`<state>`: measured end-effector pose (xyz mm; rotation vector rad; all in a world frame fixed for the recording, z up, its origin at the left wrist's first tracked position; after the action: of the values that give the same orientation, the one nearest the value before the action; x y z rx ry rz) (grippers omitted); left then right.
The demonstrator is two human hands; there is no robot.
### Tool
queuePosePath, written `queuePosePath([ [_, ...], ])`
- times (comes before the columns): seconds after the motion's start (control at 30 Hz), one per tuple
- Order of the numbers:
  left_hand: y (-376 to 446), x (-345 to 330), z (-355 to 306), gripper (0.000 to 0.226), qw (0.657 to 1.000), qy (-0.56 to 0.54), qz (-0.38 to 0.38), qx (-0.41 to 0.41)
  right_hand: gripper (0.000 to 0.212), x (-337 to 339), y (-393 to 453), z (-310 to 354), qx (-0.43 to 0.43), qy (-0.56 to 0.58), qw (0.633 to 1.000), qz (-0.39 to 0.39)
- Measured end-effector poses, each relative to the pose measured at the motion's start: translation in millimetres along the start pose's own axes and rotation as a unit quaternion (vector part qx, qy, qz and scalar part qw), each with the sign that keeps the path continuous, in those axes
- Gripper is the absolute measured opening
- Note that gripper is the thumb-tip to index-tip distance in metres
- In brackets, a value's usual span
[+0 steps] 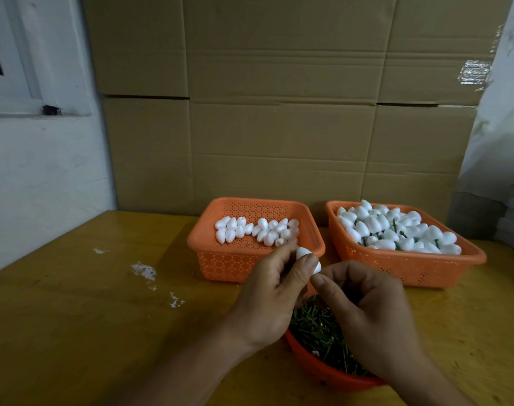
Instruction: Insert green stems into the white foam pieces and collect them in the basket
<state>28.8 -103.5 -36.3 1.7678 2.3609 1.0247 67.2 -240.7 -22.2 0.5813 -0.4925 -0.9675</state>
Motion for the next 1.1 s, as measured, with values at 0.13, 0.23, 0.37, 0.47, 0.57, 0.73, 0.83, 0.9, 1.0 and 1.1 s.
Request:
queuePosePath([
  [0.13, -0.7, 0.7, 1.5, 0.050, 1.000, -0.008, -0.011, 0.006, 0.010, -0.2, 1.4, 0.7, -0.004, 0.039, 0.999, 0.011],
  [0.23, -0.8, -0.5, 1.1, 0.036, 0.999, -0.031, -0.007, 0.004, 0.010, 0.2, 2.4, 1.4, -0.015, 0.067, 0.998, 0.015],
  [0.37, -0.2, -1.8, 1.7, 0.026, 0.999, -0.032, -0.007, 0.009, 0.013, -1.3, 2.8, 1.9, -0.024, 0.099, 0.994, 0.024],
  [0.47, 0.6, -2.1, 3.2, 0.028, 0.999, -0.037, -0.008, 0.010, 0.013, -2.1, 3.5, 2.6, -0.032, 0.114, 0.993, 0.022],
  [0.57, 0.7, -1.4, 2.7, 0.026, 0.999, -0.040, -0.009, 0.009, 0.012, -2.5, 3.6, 3.4, -0.041, 0.139, 0.989, 0.021],
  [0.73, 0.4, -3.0, 1.8, 0.020, 0.998, -0.057, 0.004, 0.001, 0.012, -1.4, 4.2, 2.3, -0.072, 0.169, 0.983, 0.008],
  [0.83, 0.4, -3.0, 1.1, 0.018, 0.998, -0.065, 0.012, -0.005, 0.012, -1.2, 4.4, 2.7, -0.090, 0.190, 0.978, 0.001],
  [0.9, 0.0, -2.5, 0.8, 0.020, 0.998, -0.066, 0.020, -0.008, 0.015, -0.6, 3.8, 2.5, -0.104, 0.196, 0.975, -0.002],
  [1.0, -0.7, -2.6, 0.4, 0.027, 0.997, -0.073, 0.026, -0.003, 0.015, 2.1, 3.2, -3.8, -0.140, 0.194, 0.971, -0.018],
  [1.1, -2.7, -4.0, 3.2, 0.047, 0.996, -0.087, 0.023, 0.012, 0.013, 10.6, 6.5, -9.0, -0.157, 0.181, 0.970, -0.051],
])
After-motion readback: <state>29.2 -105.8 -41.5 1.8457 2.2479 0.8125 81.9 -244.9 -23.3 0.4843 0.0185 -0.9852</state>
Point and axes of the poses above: each hand's wrist, its own y-axis towards the middle knuckle, its own x-axis out of the back of the hand, z = x × y, the point moved 4 cm from there along y, towards the middle knuckle, and after that the axes turned 14 degrees about y, right-handed, at the moved point
